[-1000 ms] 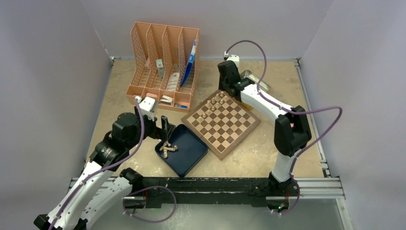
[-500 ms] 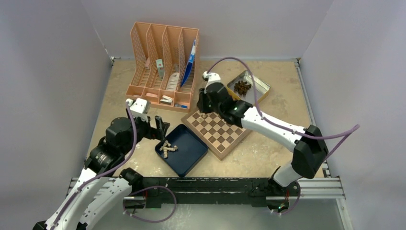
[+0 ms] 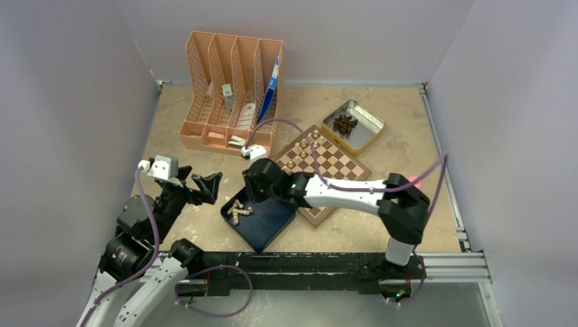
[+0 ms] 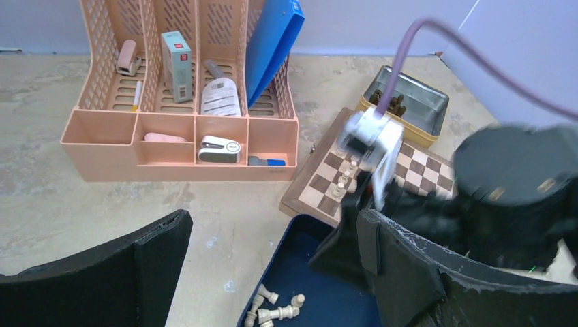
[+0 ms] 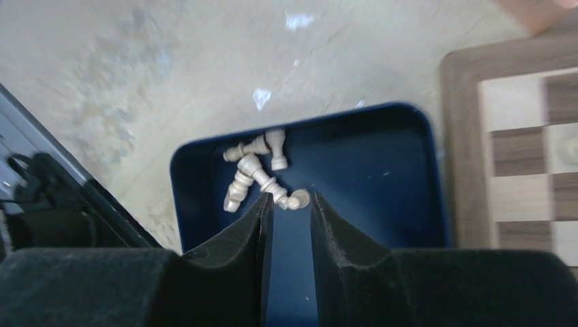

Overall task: Set up the chess pieces on the board
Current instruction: Pick up the chess piece from the storage box.

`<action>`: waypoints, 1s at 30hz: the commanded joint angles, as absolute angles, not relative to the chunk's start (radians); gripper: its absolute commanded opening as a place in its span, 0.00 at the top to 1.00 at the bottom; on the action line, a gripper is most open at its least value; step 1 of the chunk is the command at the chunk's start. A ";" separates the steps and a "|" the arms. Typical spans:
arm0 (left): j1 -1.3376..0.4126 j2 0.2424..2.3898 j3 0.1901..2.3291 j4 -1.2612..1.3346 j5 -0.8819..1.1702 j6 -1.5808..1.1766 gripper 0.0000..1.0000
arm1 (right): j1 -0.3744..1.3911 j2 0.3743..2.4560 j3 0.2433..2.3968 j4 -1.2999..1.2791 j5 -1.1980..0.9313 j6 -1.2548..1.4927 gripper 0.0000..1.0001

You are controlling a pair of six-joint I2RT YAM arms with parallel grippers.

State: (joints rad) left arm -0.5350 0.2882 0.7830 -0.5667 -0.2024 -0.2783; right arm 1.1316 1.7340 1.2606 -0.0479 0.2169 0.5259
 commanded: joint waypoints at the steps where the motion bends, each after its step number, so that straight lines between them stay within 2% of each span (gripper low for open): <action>1: -0.532 0.263 0.779 -0.527 -0.245 -0.295 0.08 | 1.195 1.806 1.333 -0.033 0.250 0.543 0.71; 11: -0.532 0.253 0.778 -0.525 -0.242 -0.295 0.08 | 1.248 1.947 1.416 -0.104 0.341 0.546 0.72; 19: -0.532 0.250 0.776 -0.523 -0.239 -0.295 0.08 | 1.250 1.966 1.427 -0.143 0.408 0.553 0.69; 30: -0.533 0.247 0.775 -0.523 -0.236 -0.293 0.08 | 1.250 1.989 1.421 -0.163 0.398 0.559 0.69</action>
State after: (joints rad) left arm -0.5350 0.2546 0.7738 -0.5636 -0.2321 -0.2783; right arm 1.2453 1.9949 1.3937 -0.1459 0.3744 0.5396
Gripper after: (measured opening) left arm 0.917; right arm 0.310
